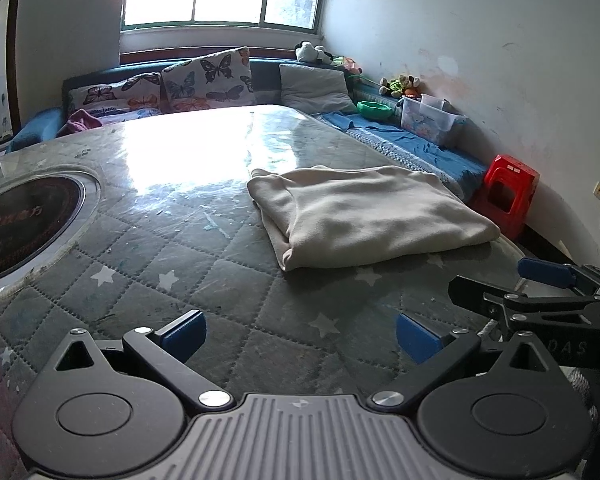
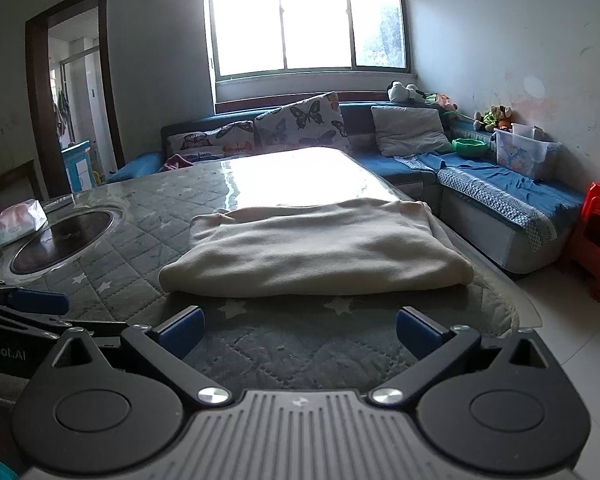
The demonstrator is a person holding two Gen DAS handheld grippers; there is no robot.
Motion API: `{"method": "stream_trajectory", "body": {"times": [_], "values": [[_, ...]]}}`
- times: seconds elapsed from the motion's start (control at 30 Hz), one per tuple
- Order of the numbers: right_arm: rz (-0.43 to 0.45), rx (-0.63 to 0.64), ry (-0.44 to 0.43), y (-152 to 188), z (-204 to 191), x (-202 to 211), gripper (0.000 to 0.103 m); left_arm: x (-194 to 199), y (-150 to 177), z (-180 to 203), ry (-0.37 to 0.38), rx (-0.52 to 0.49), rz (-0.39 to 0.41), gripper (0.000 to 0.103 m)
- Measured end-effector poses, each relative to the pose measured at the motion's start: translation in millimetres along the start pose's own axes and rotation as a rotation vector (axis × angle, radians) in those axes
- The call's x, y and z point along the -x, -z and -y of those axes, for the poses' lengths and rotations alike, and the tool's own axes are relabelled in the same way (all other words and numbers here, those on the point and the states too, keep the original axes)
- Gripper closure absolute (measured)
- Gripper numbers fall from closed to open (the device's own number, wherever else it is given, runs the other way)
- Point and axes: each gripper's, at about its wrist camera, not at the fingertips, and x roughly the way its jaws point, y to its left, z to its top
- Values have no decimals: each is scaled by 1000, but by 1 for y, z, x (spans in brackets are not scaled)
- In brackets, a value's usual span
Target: Fold clothes
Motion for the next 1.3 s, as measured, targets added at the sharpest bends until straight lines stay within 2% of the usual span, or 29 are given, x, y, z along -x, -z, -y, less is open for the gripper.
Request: {"method": "stream_trajectory", "body": {"times": [0.77,1.3], "values": [[5,-2,-7,-2,0,-1,0,0,-1,10,-4,-22,-3,0],[-17,-32,24,-4,5,-9,0,-15,-9,9,31,-31,-36,0]]}}
